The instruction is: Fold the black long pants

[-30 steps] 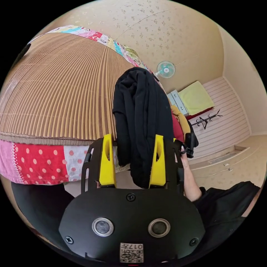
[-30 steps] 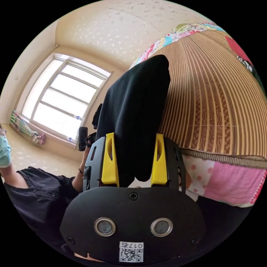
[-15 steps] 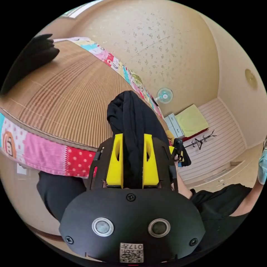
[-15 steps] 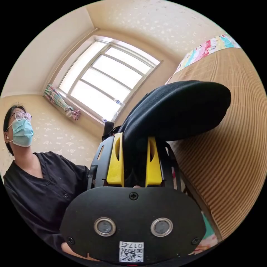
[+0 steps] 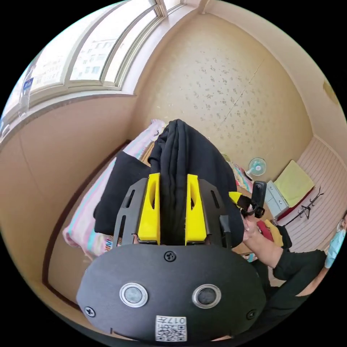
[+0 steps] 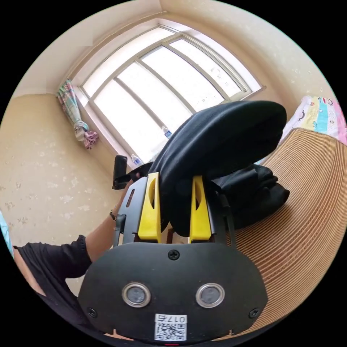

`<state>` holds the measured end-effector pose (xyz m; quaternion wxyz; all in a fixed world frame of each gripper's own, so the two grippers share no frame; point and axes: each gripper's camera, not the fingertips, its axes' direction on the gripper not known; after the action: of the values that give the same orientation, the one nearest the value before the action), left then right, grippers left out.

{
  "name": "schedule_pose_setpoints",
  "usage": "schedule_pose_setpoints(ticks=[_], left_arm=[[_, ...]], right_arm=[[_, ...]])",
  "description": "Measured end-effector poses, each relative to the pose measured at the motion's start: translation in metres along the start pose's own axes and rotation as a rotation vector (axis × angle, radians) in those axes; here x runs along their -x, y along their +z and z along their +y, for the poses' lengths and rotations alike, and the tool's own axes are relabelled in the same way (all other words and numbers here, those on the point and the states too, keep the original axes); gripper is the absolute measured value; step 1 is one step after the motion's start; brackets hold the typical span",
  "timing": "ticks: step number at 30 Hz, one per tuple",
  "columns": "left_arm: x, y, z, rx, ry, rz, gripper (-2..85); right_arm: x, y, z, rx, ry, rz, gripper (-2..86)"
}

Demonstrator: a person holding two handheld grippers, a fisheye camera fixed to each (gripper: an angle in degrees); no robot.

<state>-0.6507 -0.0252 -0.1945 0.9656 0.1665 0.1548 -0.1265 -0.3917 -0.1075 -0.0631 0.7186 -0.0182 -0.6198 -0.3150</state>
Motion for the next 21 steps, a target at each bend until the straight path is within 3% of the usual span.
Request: schedule_pose_setpoints(ticks=[3, 6, 10, 14, 16, 18, 21], left_arm=[[0.033, 0.079, 0.018, 0.285, -0.124, -0.243, 9.5], [0.026, 0.085, 0.051, 0.133, -0.047, -0.233, 9.7], [-0.025, 0.081, 0.069, 0.08, 0.094, -0.484, 7.9], [-0.041, 0.045, 0.093, -0.038, -0.008, -0.449, 5.1], [-0.056, 0.01, 0.131, -0.173, -0.06, -0.325, 5.2], [-0.078, 0.001, 0.17, -0.233, 0.014, -0.215, 6.5], [-0.122, 0.023, 0.239, -0.133, 0.158, -0.117, 6.6]], right_arm=[[-0.023, 0.06, 0.007, 0.189, 0.02, 0.244, 13.4], [-0.035, 0.045, 0.041, 0.159, -0.02, 0.158, 12.7], [-0.04, -0.027, 0.107, 0.109, 0.016, 0.073, 10.3], [-0.016, -0.116, 0.202, 0.07, 0.007, 0.114, 9.1], [0.002, -0.157, 0.246, 0.047, -0.028, 0.177, 7.6], [0.02, -0.197, 0.284, 0.008, -0.024, 0.316, 5.4], [0.048, -0.264, 0.332, -0.102, 0.051, 0.48, 3.4]])
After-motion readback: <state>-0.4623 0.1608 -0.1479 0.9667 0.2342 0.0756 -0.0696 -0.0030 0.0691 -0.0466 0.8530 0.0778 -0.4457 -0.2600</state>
